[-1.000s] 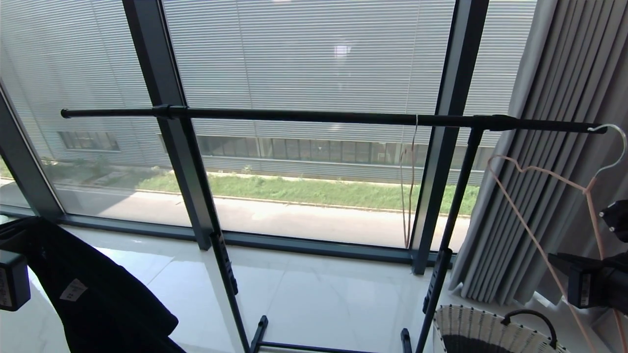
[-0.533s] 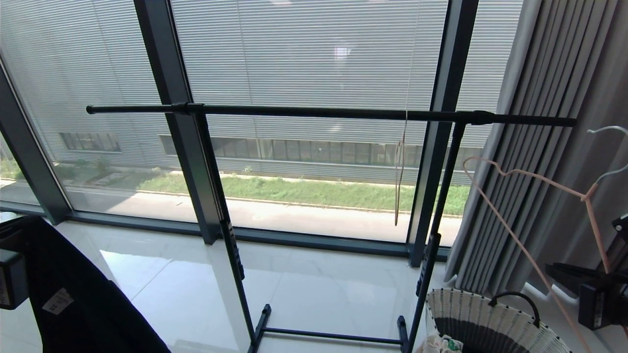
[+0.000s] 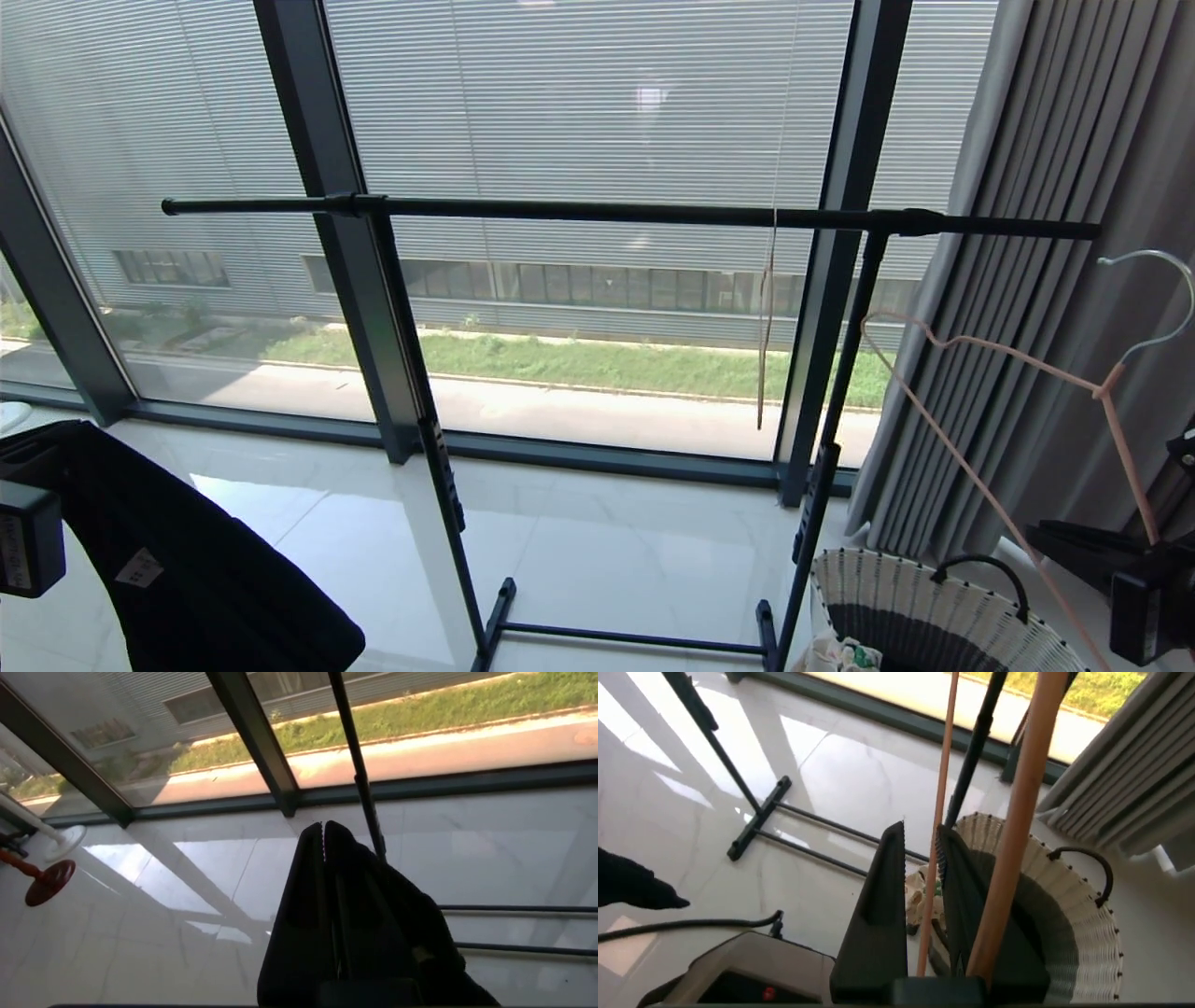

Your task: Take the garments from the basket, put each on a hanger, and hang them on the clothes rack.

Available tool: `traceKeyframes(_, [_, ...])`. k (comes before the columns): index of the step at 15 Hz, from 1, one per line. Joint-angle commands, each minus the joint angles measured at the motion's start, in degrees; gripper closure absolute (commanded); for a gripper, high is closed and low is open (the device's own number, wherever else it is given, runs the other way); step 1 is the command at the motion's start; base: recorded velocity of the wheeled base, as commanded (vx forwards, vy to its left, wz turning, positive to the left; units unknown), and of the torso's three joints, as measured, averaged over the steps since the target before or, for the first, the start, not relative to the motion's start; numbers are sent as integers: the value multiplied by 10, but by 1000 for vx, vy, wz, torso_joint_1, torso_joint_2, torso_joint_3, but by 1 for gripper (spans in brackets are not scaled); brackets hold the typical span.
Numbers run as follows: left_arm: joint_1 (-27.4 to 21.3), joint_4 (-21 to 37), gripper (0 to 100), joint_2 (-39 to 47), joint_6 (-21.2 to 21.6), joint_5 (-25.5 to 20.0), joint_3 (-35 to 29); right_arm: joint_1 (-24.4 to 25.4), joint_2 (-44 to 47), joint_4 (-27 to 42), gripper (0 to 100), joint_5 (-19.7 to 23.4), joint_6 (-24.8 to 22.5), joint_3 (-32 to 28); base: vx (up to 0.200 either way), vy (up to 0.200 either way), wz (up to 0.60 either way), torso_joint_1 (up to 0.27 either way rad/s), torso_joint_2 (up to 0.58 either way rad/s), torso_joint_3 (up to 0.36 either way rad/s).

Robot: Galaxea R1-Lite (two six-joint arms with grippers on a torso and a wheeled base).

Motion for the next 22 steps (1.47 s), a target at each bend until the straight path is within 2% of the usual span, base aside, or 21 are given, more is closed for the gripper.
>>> traceKeyframes(1, [0, 0, 100, 7, 0, 1, 1, 15, 0, 0, 100, 0, 0, 0, -200, 0, 0, 2, -2, 2])
traceKeyframes(5, [0, -1, 100, 10, 0, 1, -1, 53, 2, 2, 100, 5, 1, -1, -200, 0, 0, 8, 6, 0])
traceKeyframes(9, [-3, -1, 100, 9, 0, -2, 3, 104, 7, 20, 100, 60, 1, -6, -200, 0, 0, -2, 2, 2])
traceKeyframes(10, [-8, -1, 100, 9, -1, -8, 3, 114, 13, 20, 100, 65, 1, -6, 0, 0, 0, 0, 0, 0])
traceKeyframes(11, [-32, -1, 100, 9, -6, -40, 4, 140, 28, 19, 100, 78, 1, -10, 0, 0, 0, 0, 0, 0])
traceKeyframes(12, [-53, -1, 100, 14, -13, -46, 3, 158, 41, 19, 100, 90, 1, -12, 0, 0, 0, 0, 0, 0])
traceKeyframes(14, [-93, -1, 100, 43, -49, -42, -8, 203, 66, 18, 100, 106, 1, -28, 0, 0, 0, 0, 0, 0])
traceKeyframes(16, [-109, -1, 100, 87, -82, -16, -33, 254, 92, 16, 100, 107, 1, -43, 0, 0, 0, 0, 0, 0])
traceKeyframes(18, [-127, -1, 100, 140, -139, 22, -70, 296, 114, 10, 100, 107, 2, -51, 0, 0, 0, 0, 0, 0])
traceKeyframes(21, [-177, -1, 100, 234, -242, 118, -130, 353, 143, -27, 100, 107, 3, -52, 0, 0, 0, 0, 0, 0])
traceKeyframes(22, [-191, -9, 100, 260, -268, 138, -146, 371, 147, -33, 100, 107, 4, -52, 0, 0, 0, 0, 0, 0])
